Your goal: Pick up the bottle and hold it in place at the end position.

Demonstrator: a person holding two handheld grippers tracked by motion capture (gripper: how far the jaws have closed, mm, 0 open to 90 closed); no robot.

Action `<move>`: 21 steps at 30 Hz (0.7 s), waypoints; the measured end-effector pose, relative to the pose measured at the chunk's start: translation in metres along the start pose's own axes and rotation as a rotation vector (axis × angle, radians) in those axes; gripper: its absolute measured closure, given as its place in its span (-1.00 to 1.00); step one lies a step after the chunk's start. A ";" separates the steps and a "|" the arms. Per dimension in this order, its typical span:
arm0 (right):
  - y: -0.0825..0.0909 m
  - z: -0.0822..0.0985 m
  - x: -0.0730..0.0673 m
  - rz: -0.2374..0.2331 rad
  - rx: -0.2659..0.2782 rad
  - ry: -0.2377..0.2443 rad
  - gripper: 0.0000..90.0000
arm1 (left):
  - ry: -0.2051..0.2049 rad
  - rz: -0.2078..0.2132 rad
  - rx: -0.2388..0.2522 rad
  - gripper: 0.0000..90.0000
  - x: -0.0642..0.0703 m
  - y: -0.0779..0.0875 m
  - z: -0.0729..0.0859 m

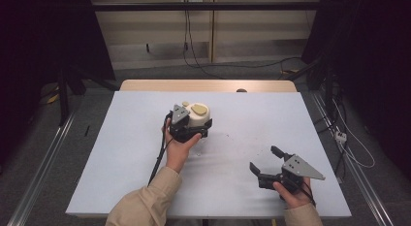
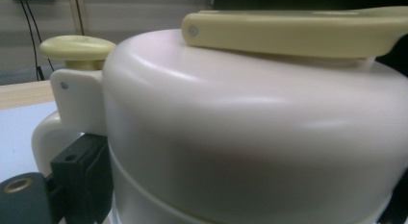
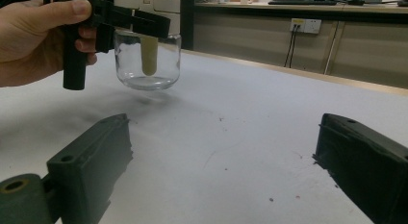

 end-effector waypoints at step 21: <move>0.001 0.000 -0.001 -0.006 0.003 0.000 -0.89 | -0.001 -0.006 -0.006 -0.85 0.003 -0.011 0.007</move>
Point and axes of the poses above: each handheld gripper's, and its own axes: y roughly backward along the jaws, z roughly out of its underside, x roughly to its right, the point moved 4 cm from there along -y, roughly forward along the jaws, and after that the axes turned 13 degrees about -y, right-handed, at the moved point
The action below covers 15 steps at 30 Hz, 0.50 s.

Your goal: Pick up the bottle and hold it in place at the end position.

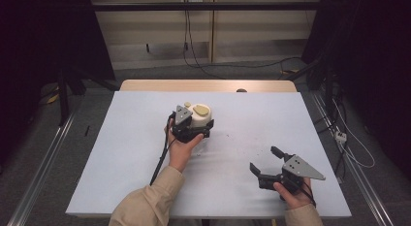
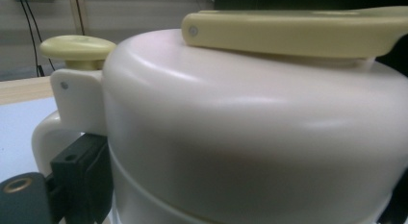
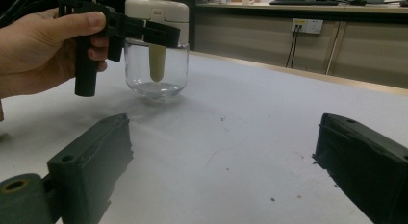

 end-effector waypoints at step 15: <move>0.000 0.000 0.000 -0.003 -0.001 0.000 -0.89 | -0.023 0.026 -0.007 -0.85 0.011 -0.011 -0.003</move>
Point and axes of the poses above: each handheld gripper's, and its own axes: y roughly backward along the jaws, z roughly out of its underside, x roughly to its right, the point moved 4 cm from there along -y, roughly forward along the jaws, and after that the axes turned 13 degrees about -y, right-handed, at the moved point
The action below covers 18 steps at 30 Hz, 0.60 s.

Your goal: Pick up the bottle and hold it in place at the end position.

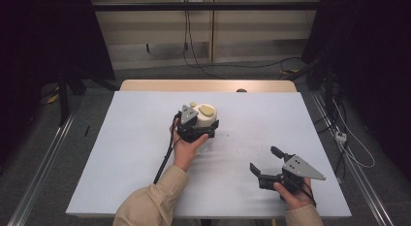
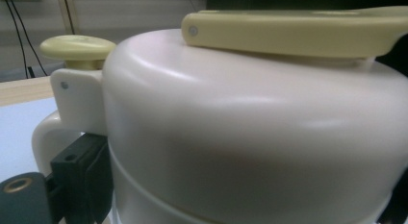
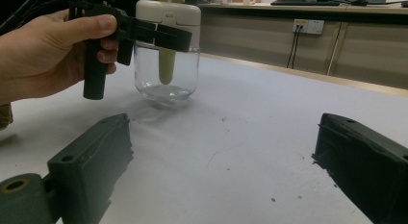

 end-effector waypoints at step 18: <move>0.000 0.000 0.001 0.003 -0.004 -0.002 -0.89 | 0.009 0.000 -0.014 -0.85 0.004 -0.009 0.004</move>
Point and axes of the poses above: each handheld gripper's, and its own axes: y roughly backward along the jaws, z roughly out of its underside, x roughly to its right, the point moved 4 cm from there along -y, roughly forward along the jaws, and after that the axes turned 13 degrees about -y, right-handed, at the moved point
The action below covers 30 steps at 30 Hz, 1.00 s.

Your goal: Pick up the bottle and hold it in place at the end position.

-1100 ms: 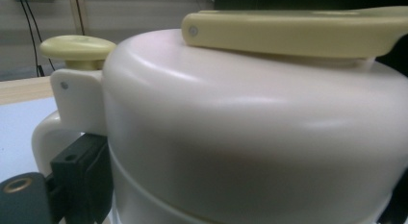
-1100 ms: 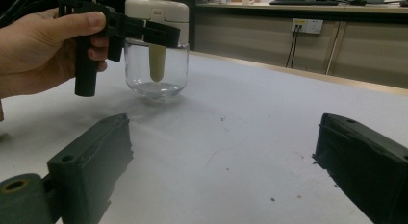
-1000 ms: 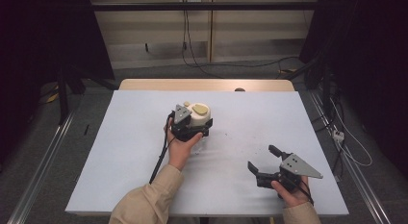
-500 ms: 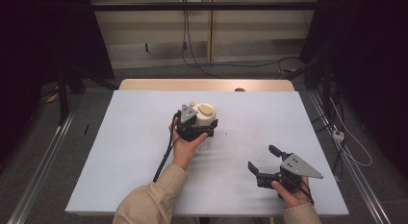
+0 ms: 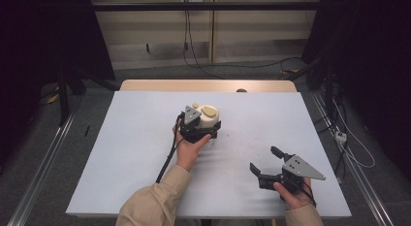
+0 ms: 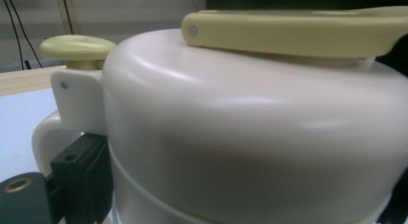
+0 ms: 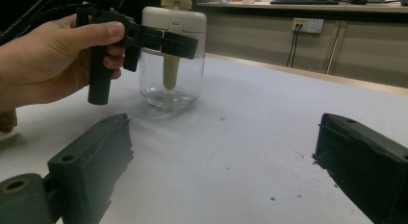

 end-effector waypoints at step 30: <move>0.000 0.000 0.000 -0.003 0.000 0.001 -0.88 | -0.007 -0.002 -0.004 -0.85 0.003 -0.007 0.004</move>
Point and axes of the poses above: each handheld gripper's, and its own axes: y roughly backward along the jaws, z roughly out of its underside, x roughly to its right, the point moved 4 cm from there along -y, roughly forward along the jaws, and after that the axes turned 13 degrees about -y, right-handed, at the moved point
